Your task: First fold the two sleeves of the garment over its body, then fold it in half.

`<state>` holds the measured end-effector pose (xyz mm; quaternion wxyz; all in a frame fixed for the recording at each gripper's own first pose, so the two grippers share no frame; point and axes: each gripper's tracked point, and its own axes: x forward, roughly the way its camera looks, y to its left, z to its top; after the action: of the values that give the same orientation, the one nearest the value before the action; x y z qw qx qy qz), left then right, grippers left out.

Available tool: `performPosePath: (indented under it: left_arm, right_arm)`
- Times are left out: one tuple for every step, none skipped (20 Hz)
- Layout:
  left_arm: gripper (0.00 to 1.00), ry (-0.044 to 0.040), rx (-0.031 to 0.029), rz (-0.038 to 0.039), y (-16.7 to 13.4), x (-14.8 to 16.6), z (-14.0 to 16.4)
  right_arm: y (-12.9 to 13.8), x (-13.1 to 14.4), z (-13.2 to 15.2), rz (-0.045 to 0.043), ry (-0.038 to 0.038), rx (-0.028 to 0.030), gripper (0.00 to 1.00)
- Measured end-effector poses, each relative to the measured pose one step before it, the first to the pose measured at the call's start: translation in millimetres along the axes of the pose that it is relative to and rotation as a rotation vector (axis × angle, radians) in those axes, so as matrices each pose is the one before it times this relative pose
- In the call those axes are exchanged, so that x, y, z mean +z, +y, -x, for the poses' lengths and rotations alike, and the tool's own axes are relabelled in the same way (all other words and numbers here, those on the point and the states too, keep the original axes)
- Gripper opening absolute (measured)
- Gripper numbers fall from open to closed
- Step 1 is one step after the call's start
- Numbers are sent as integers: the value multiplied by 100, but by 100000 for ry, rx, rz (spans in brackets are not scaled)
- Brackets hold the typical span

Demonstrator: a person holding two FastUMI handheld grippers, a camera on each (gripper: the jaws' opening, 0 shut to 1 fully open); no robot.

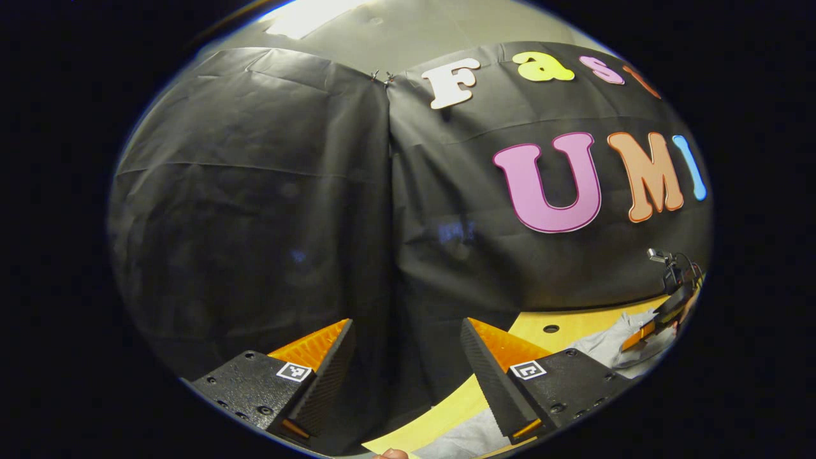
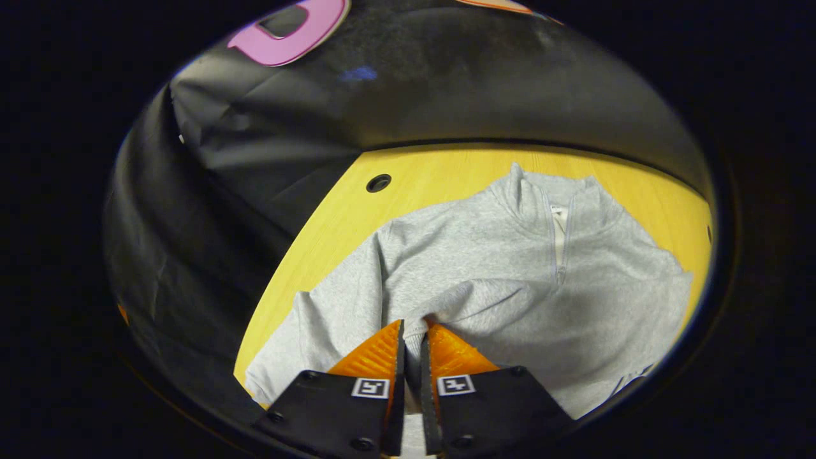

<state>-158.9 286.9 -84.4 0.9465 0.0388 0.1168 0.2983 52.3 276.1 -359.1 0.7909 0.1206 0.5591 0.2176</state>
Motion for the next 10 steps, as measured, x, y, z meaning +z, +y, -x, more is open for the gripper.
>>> performPosePath:
  left_arm:
    - [99,1128,559,-271,293,-599,-6]
    - [100,891,271,-208,201,-390,-23]
    - [97,848,284,-235,191,-467,86]
    - [97,825,-60,-239,97,-438,-95]
    - [96,1087,-237,-143,-21,-597,38]
    - [100,1433,-652,287,-172,-725,-24]
    - [96,2115,-991,473,-106,-1058,-70]
    - [100,2675,-1375,444,-250,-1095,-155]
    - [100,2956,-1666,196,-461,-1307,20]
    - [100,2958,-1948,322,-486,-1311,-182]
  right_arm:
    - [265,108,-392,-4281,375,1094,18]
    - [705,385,-2,-3485,-620,2108,26]
    - [981,342,149,-2481,-1328,3141,21]
    - [975,436,8,-1075,-1790,3593,29]
    - [502,366,229,503,-2019,2007,34]
    - [104,372,527,2327,-2375,160,55]
    - [138,333,606,3549,-2037,-231,75]
    - [-36,130,214,4361,-1942,-655,95]
    - [-85,89,533,4706,-1837,-870,95]
    - [-97,286,606,4837,-2217,-1082,96]
